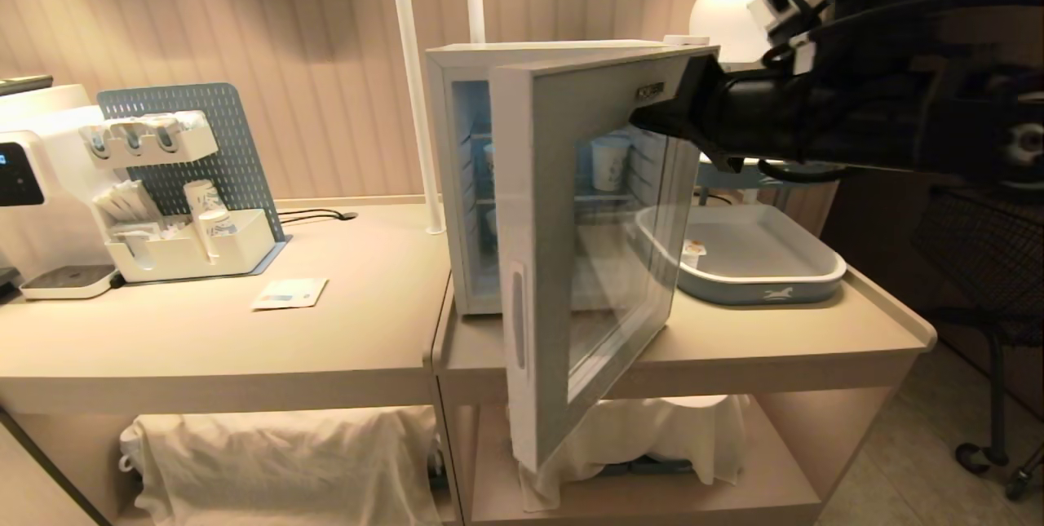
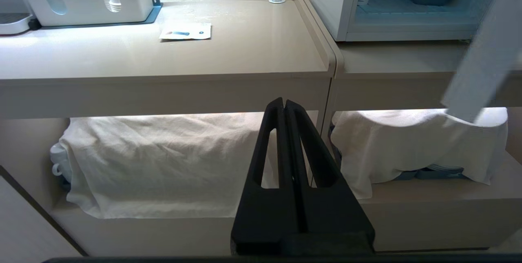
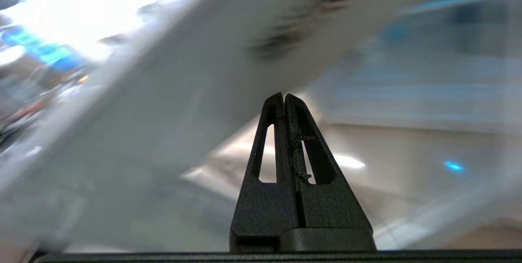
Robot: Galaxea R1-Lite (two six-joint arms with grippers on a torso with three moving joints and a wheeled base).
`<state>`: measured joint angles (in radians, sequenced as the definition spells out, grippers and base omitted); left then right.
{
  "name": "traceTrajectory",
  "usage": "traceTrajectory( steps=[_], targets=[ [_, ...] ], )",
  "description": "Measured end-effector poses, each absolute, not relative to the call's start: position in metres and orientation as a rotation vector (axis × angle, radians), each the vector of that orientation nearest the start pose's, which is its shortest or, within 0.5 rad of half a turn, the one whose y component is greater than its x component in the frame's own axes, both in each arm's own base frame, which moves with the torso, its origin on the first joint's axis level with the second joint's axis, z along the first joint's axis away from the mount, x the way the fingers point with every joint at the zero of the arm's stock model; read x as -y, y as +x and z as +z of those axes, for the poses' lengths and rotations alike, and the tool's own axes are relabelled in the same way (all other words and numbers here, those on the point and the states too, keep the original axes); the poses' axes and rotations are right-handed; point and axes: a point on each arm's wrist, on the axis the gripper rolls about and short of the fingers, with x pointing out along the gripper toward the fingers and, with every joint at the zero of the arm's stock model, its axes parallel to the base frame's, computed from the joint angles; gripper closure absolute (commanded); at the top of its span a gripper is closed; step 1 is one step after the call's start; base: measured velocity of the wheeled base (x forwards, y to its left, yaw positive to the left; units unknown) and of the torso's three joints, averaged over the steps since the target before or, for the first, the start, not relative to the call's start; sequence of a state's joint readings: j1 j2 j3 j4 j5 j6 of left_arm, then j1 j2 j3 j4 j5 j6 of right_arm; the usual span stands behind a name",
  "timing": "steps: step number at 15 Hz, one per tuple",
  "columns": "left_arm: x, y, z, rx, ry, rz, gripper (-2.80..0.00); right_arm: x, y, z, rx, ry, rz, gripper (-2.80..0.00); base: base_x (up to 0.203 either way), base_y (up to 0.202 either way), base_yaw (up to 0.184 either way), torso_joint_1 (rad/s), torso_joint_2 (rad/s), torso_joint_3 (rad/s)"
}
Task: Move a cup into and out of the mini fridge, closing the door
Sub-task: Close the freezer door
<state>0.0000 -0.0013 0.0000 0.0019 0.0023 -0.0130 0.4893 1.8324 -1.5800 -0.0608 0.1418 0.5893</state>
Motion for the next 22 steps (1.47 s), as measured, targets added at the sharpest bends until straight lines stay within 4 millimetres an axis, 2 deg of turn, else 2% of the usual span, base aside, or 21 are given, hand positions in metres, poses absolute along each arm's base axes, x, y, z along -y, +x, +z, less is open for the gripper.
traceTrajectory(
  steps=[2, 5, 9, 14, 17, 22],
  targets=[
    [0.000, -0.023, 0.075, 0.000, -0.014, 0.002, 0.00, -0.195, 0.343, 0.288, -0.392, 0.513, 0.413, 0.00, 0.000, 0.000, 0.000, 0.000, 0.00, 0.000],
    [0.000, -0.023, 0.075, -0.001, -0.015, 0.003, 0.00, -0.218, 0.375, 0.256, -0.468, 0.458, 0.251, 0.00, 0.000, 0.000, 0.000, 0.000, 0.00, 0.000],
    [0.000, -0.023, 0.075, 0.000, -0.015, 0.003, 0.00, -0.241, 0.395, 0.216, -0.503, 0.379, 0.233, 0.00, 0.000, 0.000, 0.000, 0.000, 0.00, 0.000],
    [0.000, -0.023, 0.075, 0.000, -0.015, 0.003, 0.00, -0.251, 0.413, 0.206, -0.363, 0.245, 0.299, 0.00, 0.000, 0.000, 0.000, 0.000, 0.00, 0.000],
    [0.000, -0.023, 0.075, 0.000, -0.015, 0.003, 0.00, -0.254, 0.418, 0.195, -0.358, 0.221, 0.295, 0.00, 0.000, 0.000, 0.000, 0.000, 0.00, 0.000],
    [0.000, -0.023, 0.075, 0.000, -0.016, 0.002, 0.00, -0.242, 0.433, 0.184, -0.335, 0.185, 0.244, 0.00, 0.000, 0.000, 0.000, 0.000, 0.00, 0.000]
  ],
)
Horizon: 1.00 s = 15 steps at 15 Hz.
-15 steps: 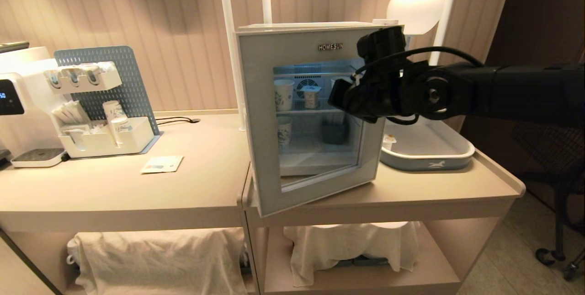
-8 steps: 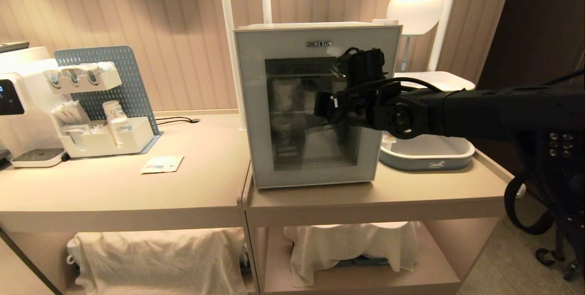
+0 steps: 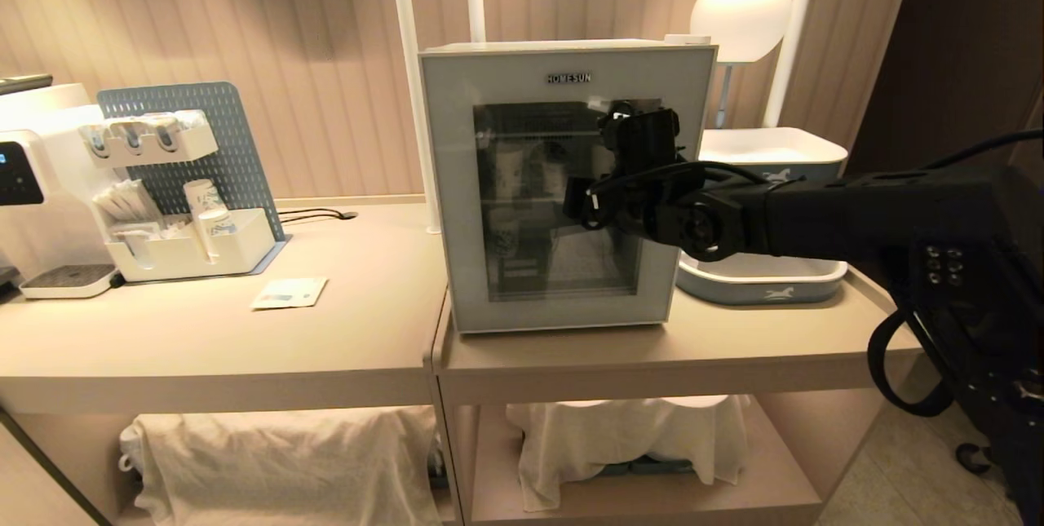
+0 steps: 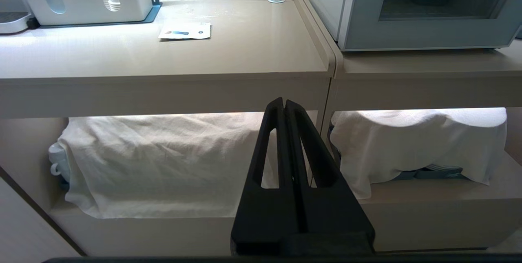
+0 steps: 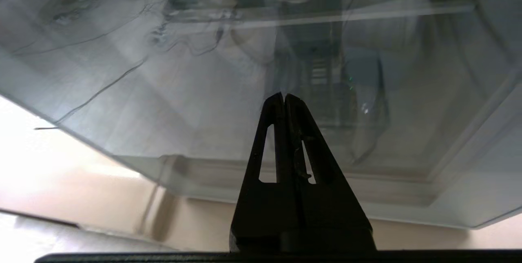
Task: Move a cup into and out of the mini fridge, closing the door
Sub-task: Close the freezer door
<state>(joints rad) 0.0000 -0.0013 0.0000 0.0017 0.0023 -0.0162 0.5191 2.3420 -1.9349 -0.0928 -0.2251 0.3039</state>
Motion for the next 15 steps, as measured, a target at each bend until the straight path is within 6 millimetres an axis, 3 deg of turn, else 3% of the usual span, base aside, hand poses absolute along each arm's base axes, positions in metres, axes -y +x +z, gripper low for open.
traceTrajectory(
  steps=[9, 12, 15],
  targets=[
    [0.000, -0.023, 0.075, 0.000, -0.017, 0.004, 0.00, -0.231, 0.441, 0.175, -0.353, 0.157, 0.189, 0.00, 0.000, 0.000, 0.000, 0.000, 0.00, 0.000],
    [0.000, -0.023, 0.075, 0.000, -0.016, 0.004, 0.00, -0.222, 0.428, 0.199, -0.328, 0.156, 0.137, 0.00, 0.000, 0.000, 0.000, 0.000, 0.00, 0.000],
    [0.000, -0.023, 0.075, 0.000, -0.016, 0.004, 0.00, -0.193, 0.390, 0.253, -0.271, 0.161, 0.071, 0.00, 0.000, 0.000, 0.000, 0.000, 0.00, 0.000]
  ],
)
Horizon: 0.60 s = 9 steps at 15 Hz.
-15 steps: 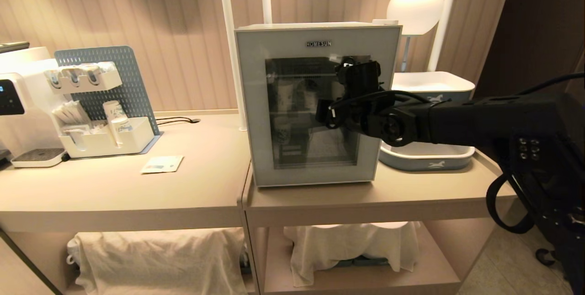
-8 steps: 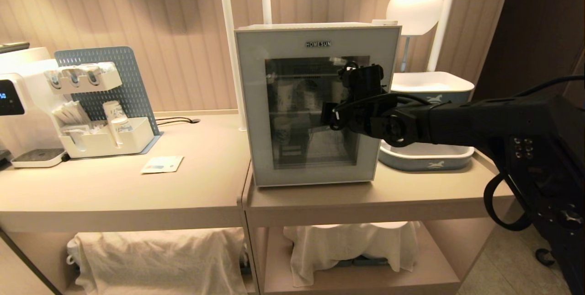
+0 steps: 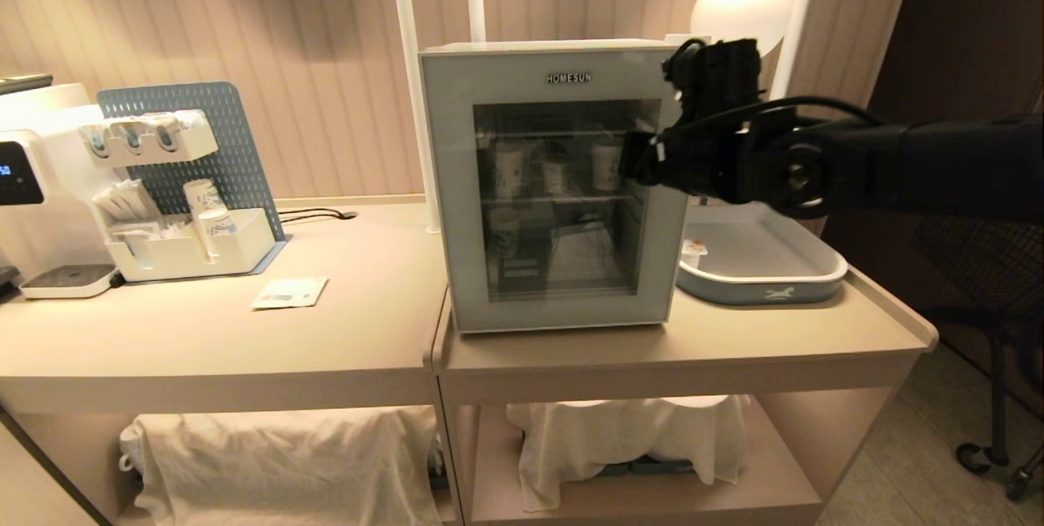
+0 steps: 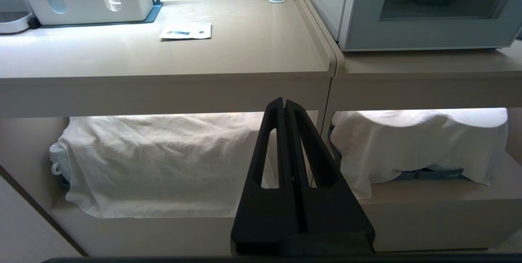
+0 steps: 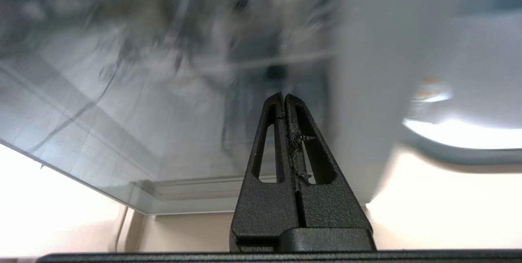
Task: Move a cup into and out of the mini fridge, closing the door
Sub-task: Close the freezer door, then open the freezer door
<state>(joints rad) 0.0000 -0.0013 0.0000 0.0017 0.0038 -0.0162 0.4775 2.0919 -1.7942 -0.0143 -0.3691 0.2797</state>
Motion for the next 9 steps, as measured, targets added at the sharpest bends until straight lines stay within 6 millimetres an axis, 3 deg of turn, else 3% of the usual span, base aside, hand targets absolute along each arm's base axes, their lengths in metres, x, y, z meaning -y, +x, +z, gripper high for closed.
traceTrajectory(
  steps=[2, 5, 7, 9],
  targets=[
    [0.000, -0.023, 0.075, 0.000, -0.016, 0.003, 0.00, -0.156, 0.354, 0.289, -0.225, 0.164, -0.026, 0.00, 0.000, 0.000, 0.000, 0.000, 0.00, 0.000],
    [0.000, -0.023, 0.075, 0.000, -0.017, 0.004, 0.00, -0.090, 0.270, 0.333, -0.131, 0.182, -0.200, 0.00, 0.000, 0.000, 0.000, 0.000, 0.00, 0.000],
    [0.000, -0.023, 0.075, 0.000, -0.016, 0.004, 0.00, -0.050, 0.190, 0.355, -0.033, 0.191, -0.293, 0.00, 0.000, 0.000, 0.000, 0.000, 0.00, 0.000],
    [0.000, -0.023, 0.075, 0.000, -0.016, 0.004, 0.00, -0.017, 0.110, 0.357, 0.072, 0.185, -0.399, 0.00, 0.000, 0.000, 0.000, 0.000, 0.00, 0.000]
  ],
)
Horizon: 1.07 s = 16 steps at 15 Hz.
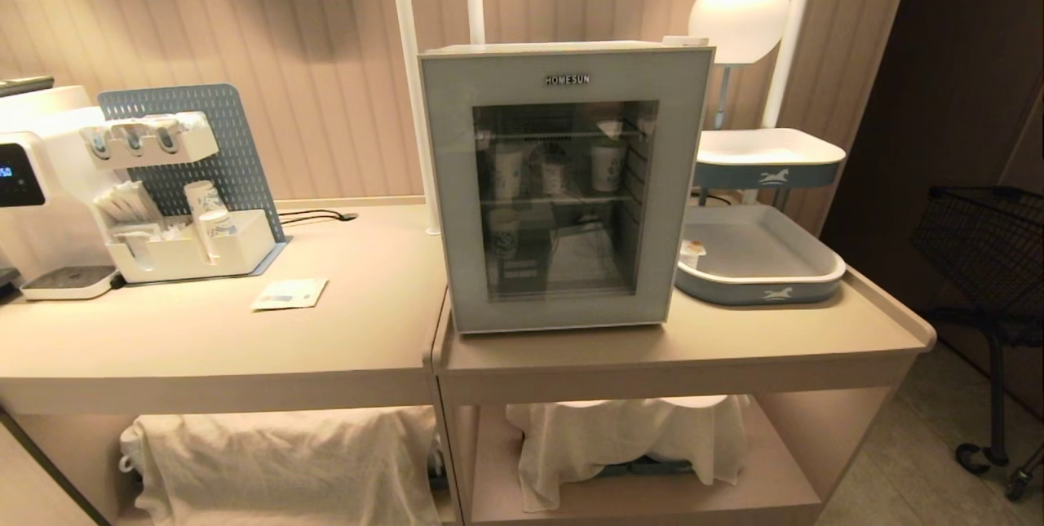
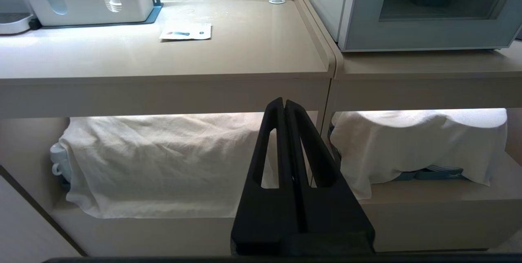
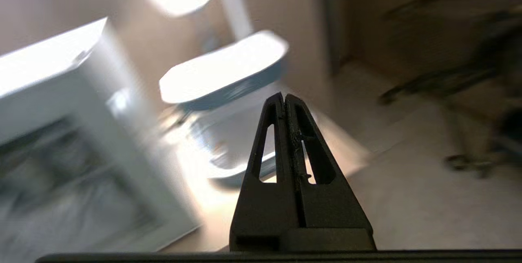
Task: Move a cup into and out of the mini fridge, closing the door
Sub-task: Open the freezer door
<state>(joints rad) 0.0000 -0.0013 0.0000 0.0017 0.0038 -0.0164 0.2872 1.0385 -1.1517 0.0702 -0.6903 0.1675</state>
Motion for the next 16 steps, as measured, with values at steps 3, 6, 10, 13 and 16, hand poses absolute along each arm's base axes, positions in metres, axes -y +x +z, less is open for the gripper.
traceTrajectory(
  steps=[3, 6, 10, 13, 16],
  targets=[
    [0.000, -0.023, 0.075, 0.000, -0.018, 0.004, 0.00, 0.014, 0.010, 0.324, 0.189, 0.148, -0.590, 0.00, 0.000, 0.000, 0.000, 0.000, 0.00, 0.000],
    [0.000, -0.023, 0.075, 0.000, -0.017, 0.005, 0.00, 0.021, -0.038, 0.270, 0.226, 0.128, -0.723, 0.00, 0.000, 0.000, 0.000, 0.000, 0.00, 0.000],
    [0.000, -0.023, 0.075, 0.000, -0.017, 0.004, 0.00, 0.021, -0.049, 0.237, 0.209, 0.075, -0.824, 0.00, 0.000, 0.000, 0.000, 0.000, 0.00, 0.000],
    [0.000, -0.023, 0.075, 0.000, -0.017, 0.004, 0.00, 0.016, -0.048, 0.227, 0.235, 0.059, -0.887, 0.00, 0.000, 0.000, 0.000, 0.000, 0.00, 0.000],
    [0.000, -0.023, 0.075, 0.000, -0.017, 0.004, 0.00, 0.013, -0.045, 0.202, 0.279, 0.060, -0.706, 0.00, 0.000, 0.000, 0.000, 0.000, 0.00, 0.000]
  ],
)
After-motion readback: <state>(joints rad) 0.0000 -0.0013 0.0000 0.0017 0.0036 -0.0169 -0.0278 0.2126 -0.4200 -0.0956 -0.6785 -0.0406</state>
